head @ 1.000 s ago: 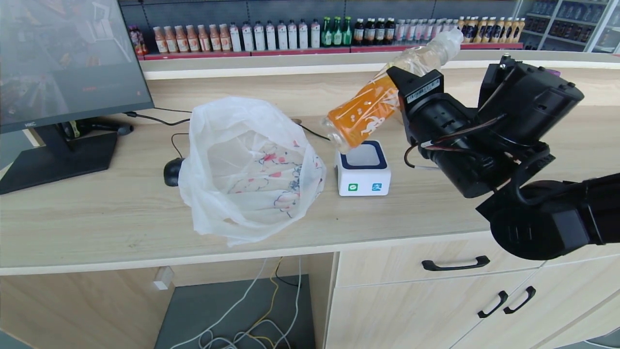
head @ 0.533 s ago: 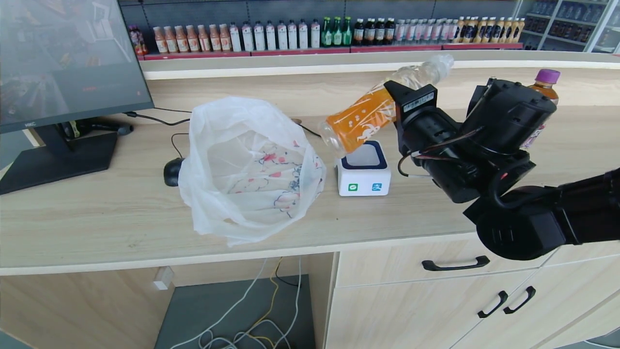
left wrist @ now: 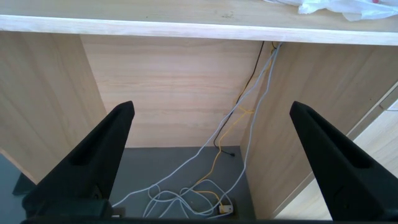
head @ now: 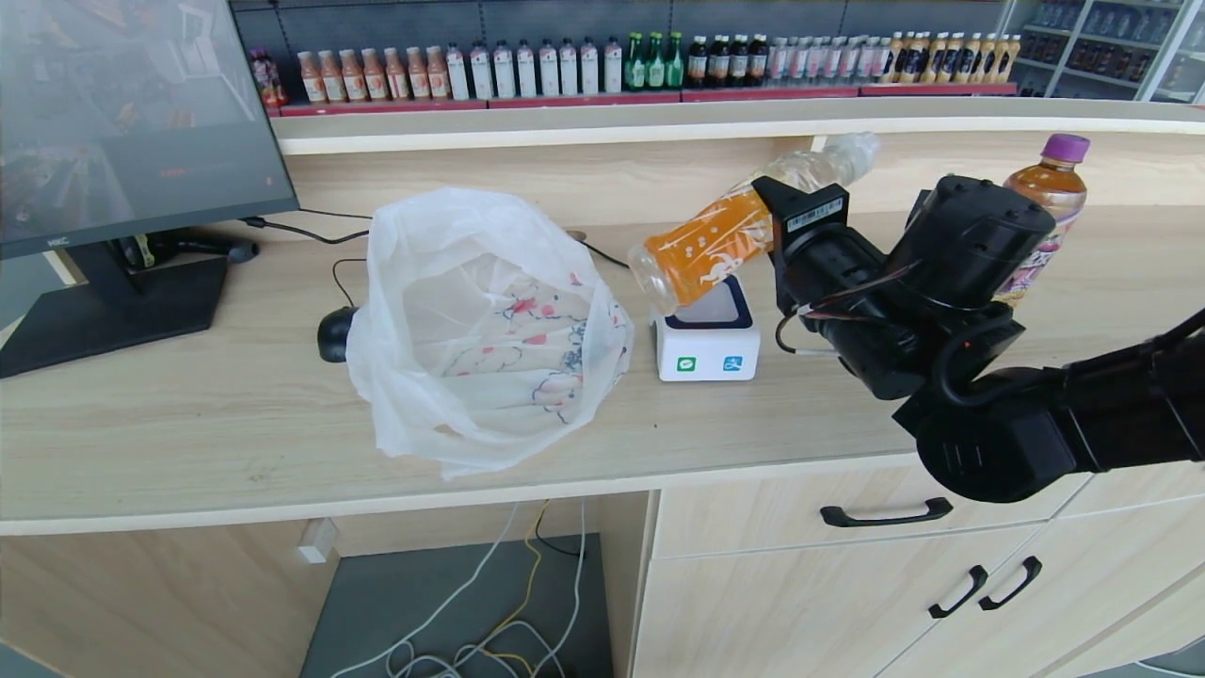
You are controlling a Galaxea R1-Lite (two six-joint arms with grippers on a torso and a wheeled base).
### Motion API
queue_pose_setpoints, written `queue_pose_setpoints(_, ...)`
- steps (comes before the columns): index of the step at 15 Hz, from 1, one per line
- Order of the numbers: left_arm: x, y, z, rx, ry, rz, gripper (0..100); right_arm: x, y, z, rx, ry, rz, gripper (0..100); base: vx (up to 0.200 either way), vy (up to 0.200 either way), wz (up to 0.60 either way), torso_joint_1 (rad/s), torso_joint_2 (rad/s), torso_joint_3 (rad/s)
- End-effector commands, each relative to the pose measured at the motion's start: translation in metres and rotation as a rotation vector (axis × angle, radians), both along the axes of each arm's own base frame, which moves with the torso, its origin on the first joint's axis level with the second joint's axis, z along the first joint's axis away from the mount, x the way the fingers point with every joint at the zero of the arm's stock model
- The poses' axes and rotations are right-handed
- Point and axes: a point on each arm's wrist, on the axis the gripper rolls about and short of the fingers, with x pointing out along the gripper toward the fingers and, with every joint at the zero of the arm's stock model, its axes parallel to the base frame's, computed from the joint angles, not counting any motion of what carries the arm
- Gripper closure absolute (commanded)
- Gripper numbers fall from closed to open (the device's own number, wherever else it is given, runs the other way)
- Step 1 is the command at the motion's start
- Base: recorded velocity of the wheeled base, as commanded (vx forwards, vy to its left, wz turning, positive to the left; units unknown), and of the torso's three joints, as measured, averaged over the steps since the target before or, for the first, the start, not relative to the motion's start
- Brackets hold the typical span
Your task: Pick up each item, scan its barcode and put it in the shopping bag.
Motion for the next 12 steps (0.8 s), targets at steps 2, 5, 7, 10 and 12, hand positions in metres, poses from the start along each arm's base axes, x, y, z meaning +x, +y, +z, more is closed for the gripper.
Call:
queue_pose_setpoints(2,0.0,0.0,0.0,0.0,-0.001,0.001,0,0.0008,-0.0009,-0.0005,-0.001,0.001,-0.005,100,0.0,0.0,0.0,0.0,0.0,0.0)
queue_pose_setpoints(5,0.0,0.0,0.0,0.0,-0.001,0.001,0,0.0014,-0.0012,-0.0015,0.0,0.004,-0.006,100,0.0,0.0,0.0,0.0,0.0,0.0)
queue_pose_setpoints(7,0.0,0.0,0.0,0.0,-0.001,0.001,0,0.0027,-0.0039,-0.0019,0.002,0.007,-0.016,100,0.0,0.0,0.0,0.0,0.0,0.0)
queue_pose_setpoints(10,0.0,0.0,0.0,0.0,-0.001,-0.001,0,0.0031,-0.0057,-0.0018,0.014,0.009,-0.018,100,0.0,0.0,0.0,0.0,0.0,0.0)
queue_pose_setpoints(12,0.0,0.0,0.0,0.0,-0.001,0.001,0,0.0038,-0.0099,-0.0063,0.008,0.023,-0.03,100,0.0,0.0,0.0,0.0,0.0,0.0)
